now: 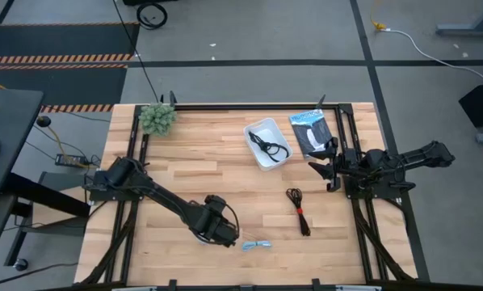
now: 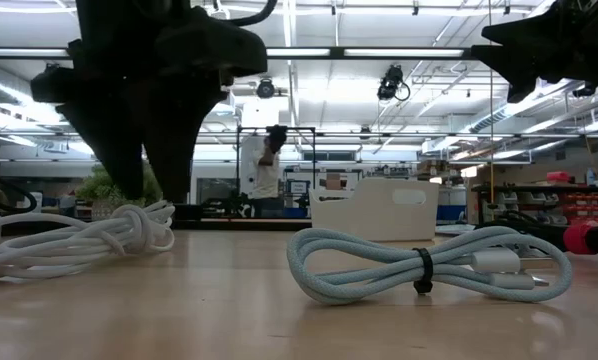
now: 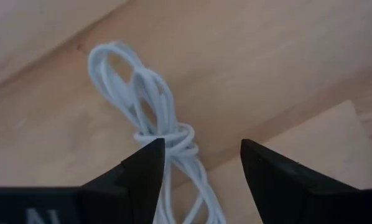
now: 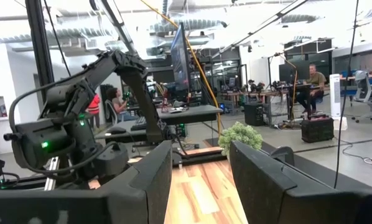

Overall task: Pick and place USB-C Cables
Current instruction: Put the white charger cable into the white bin

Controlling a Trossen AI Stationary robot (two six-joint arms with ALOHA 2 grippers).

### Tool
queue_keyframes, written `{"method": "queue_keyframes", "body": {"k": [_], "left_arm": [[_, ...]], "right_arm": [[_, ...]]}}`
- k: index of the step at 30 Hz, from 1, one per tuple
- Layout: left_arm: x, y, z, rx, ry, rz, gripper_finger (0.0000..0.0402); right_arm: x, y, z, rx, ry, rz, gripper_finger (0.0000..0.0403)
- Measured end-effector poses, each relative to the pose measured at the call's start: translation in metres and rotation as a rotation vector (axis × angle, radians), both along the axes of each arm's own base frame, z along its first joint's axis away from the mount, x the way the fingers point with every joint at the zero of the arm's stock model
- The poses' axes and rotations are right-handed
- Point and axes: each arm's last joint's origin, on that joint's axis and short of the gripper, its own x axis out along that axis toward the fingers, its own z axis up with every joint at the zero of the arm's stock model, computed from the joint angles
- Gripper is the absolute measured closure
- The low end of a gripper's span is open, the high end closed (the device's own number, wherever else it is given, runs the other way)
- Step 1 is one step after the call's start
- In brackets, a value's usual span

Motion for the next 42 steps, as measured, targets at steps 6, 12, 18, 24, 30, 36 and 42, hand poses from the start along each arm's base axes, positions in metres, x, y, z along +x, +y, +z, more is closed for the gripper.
{"method": "queue_keyframes", "body": {"k": [6, 12, 18, 24, 30, 36, 42], "left_arm": [[-0.005, -0.006, -0.006, -0.011, 0.035, 0.055, 0.0199], [-0.005, -0.005, -0.018, 0.013, 0.090, 0.078, 0.0213], [-0.001, -0.002, -0.027, -0.005, 0.118, 0.087, 0.0221], [0.000, -0.002, -0.029, 0.005, 0.137, 0.027, 0.0245], [0.002, 0.002, -0.028, 0.006, 0.141, -0.007, 0.0312], [0.014, 0.015, -0.019, 0.015, 0.141, -0.119, 0.0375], [0.042, 0.044, 0.007, 0.170, 0.098, -0.342, 0.0376]], "right_arm": [[0.000, 0.000, 0.000, 0.000, -0.001, 0.000, 0.0234], [0.000, 0.000, 0.000, 0.000, -0.003, 0.000, 0.0234], [0.000, 0.000, 0.000, 0.000, 0.000, 0.000, 0.0234], [0.001, 0.000, 0.000, -0.001, 0.003, 0.000, 0.0234], [0.001, 0.000, 0.000, -0.001, 0.003, 0.000, 0.0234], [0.001, 0.000, 0.000, -0.001, 0.003, 0.000, 0.0234], [0.001, 0.000, 0.000, -0.001, 0.003, 0.000, 0.0234]]}}
